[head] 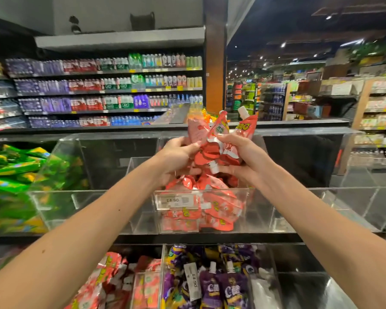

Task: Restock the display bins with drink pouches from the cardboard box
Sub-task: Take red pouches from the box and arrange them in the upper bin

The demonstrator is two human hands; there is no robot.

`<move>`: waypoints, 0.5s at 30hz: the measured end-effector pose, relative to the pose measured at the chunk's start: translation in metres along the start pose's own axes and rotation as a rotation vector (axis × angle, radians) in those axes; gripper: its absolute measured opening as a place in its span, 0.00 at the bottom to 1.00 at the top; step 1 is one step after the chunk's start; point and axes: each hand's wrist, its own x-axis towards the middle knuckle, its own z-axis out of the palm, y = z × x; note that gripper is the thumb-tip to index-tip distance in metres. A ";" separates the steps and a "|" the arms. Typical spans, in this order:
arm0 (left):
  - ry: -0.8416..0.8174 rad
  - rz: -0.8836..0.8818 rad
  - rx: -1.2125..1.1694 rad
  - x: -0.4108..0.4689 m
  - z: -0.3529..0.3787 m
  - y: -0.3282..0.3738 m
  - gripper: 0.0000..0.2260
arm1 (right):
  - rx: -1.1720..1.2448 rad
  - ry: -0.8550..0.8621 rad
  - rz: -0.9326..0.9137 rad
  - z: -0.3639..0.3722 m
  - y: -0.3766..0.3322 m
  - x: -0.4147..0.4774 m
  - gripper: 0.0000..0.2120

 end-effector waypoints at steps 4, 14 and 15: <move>0.066 0.202 0.252 0.005 -0.016 -0.002 0.12 | -0.086 0.065 -0.071 0.009 0.004 0.004 0.13; 0.015 0.258 1.378 0.001 -0.038 -0.002 0.15 | -0.390 0.269 -0.232 -0.010 0.002 0.007 0.13; -0.013 0.257 1.440 0.001 -0.035 -0.002 0.16 | -0.426 0.273 -0.238 -0.011 0.002 0.008 0.13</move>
